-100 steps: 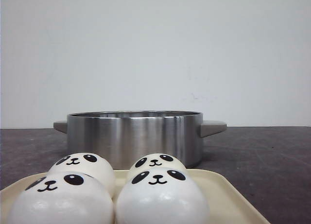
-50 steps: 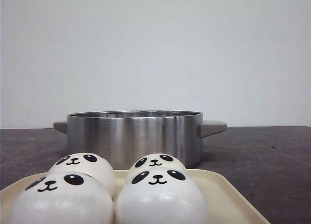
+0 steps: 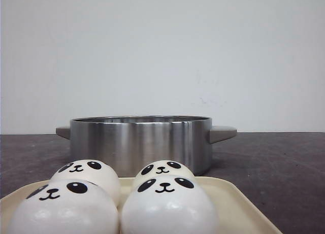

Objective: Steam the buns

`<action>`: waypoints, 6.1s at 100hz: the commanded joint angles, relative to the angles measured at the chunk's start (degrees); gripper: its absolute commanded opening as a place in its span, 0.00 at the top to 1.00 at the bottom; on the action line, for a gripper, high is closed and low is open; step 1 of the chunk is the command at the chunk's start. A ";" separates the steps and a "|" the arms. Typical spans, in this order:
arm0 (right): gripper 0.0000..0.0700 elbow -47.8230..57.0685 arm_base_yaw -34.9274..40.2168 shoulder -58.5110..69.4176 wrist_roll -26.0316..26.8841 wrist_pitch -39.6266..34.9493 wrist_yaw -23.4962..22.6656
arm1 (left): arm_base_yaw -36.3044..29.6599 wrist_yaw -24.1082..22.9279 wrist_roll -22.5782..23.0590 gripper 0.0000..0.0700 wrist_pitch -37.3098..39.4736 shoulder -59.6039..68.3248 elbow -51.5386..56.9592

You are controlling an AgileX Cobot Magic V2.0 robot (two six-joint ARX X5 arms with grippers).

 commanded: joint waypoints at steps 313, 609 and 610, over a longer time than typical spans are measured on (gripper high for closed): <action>0.00 55.91 48.61 77.18 36.24 -28.63 -9.07 | -29.09 5.79 -8.07 0.04 -35.78 43.17 63.34; 0.97 87.89 33.55 115.47 32.98 -20.55 4.35 | -33.14 1.66 -6.56 0.04 -39.93 43.25 63.34; 0.96 87.89 33.55 115.47 33.00 -20.46 4.42 | -33.14 1.66 -6.54 0.04 -39.95 43.25 63.34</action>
